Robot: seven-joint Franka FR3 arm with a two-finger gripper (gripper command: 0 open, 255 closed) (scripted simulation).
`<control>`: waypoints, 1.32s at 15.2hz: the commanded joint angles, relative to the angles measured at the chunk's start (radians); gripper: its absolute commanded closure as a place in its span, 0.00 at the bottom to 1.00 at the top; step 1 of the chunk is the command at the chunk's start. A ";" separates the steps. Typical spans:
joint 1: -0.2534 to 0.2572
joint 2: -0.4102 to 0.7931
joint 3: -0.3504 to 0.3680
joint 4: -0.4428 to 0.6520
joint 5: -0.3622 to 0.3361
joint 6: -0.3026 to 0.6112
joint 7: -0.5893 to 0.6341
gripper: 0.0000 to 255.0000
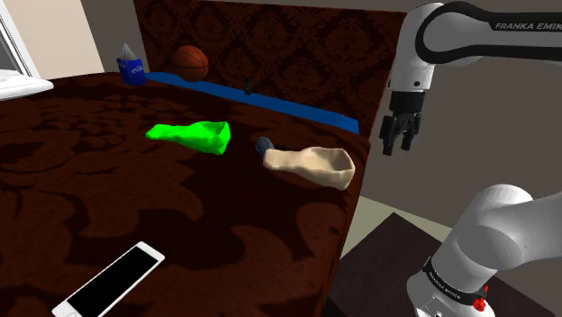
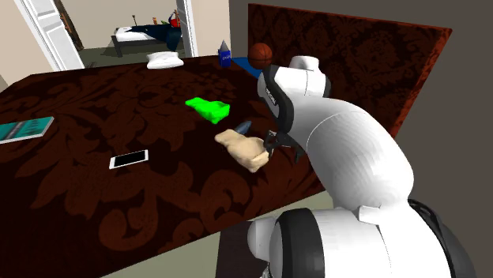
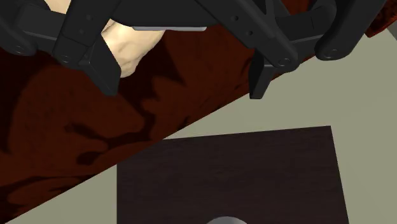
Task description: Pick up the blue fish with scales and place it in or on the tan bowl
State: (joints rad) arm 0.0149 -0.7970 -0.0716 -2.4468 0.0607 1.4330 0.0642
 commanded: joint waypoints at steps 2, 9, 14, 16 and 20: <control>0.004 0.032 0.010 0.009 0.013 0.026 0.016 0.00; 0.027 0.272 0.073 0.113 0.088 0.187 0.116 0.00; 0.039 0.451 0.107 0.225 0.121 0.274 0.182 0.00; 0.043 0.523 0.118 0.278 0.130 0.301 0.208 0.00; 0.051 0.669 0.136 0.399 0.140 0.343 0.260 0.00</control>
State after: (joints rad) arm 0.0658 -0.1624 0.0628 -2.0733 0.1976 1.7653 0.3169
